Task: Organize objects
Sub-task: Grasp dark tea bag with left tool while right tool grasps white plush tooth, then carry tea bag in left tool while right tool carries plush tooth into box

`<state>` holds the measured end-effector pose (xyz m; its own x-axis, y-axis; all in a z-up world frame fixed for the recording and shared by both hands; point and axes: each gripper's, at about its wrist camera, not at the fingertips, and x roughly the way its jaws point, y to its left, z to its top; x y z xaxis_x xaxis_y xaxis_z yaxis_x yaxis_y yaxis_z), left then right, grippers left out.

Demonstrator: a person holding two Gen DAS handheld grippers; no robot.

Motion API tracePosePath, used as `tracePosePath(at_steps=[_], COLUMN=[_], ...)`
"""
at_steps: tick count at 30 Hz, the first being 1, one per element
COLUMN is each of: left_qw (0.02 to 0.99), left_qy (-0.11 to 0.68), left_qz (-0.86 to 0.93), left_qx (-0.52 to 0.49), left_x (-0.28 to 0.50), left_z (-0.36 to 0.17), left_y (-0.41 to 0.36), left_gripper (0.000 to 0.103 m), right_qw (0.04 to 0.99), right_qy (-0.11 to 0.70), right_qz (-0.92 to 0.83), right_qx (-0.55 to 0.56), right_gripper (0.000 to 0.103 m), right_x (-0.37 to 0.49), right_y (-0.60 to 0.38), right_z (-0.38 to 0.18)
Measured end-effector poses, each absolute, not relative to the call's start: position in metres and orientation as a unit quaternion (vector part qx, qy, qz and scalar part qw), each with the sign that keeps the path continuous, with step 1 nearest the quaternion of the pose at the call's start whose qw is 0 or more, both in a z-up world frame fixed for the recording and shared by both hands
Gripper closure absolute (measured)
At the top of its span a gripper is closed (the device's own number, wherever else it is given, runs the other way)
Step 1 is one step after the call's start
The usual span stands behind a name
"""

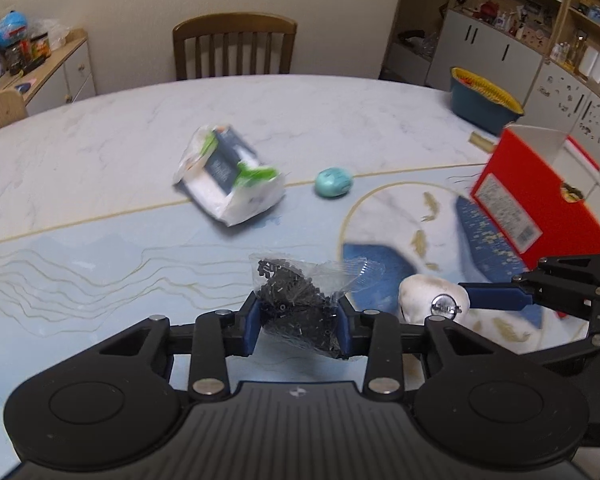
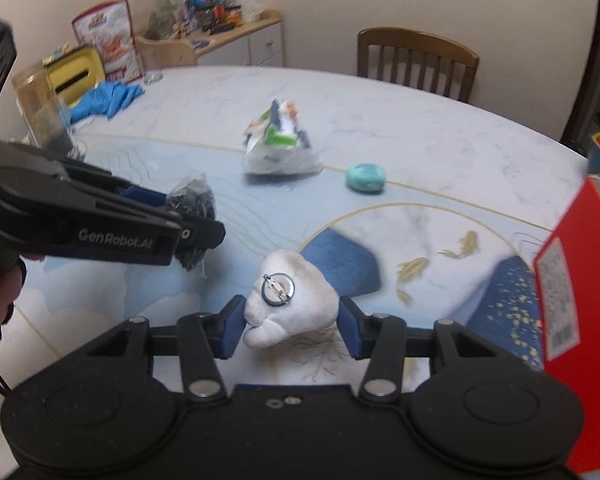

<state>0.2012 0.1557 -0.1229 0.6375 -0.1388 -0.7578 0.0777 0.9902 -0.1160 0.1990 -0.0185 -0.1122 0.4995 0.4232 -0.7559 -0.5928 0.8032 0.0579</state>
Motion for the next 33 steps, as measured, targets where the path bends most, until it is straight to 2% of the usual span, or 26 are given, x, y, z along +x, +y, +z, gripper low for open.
tracePosePath(at_steps=[18, 33], left_qw=[0.909, 0.908], left_qy=[0.397, 0.381], left_qz=[-0.122, -0.173], left_qx=[-0.031, -0.009], left_x=[0.193, 0.216], left_z=[-0.051, -0.029], left_y=[0.064, -0.053], left_gripper=[0.067, 0.067], right_qw=[0.892, 0.912], right_qy=[0.372, 0.354], right_qz=[0.250, 0.201], right_qx=[-0.067, -0.043], right_gripper=[0.055, 0.055], right_x=[0.187, 0.194], right_y=[-0.120, -0.232], right_z=[-0.034, -0.020])
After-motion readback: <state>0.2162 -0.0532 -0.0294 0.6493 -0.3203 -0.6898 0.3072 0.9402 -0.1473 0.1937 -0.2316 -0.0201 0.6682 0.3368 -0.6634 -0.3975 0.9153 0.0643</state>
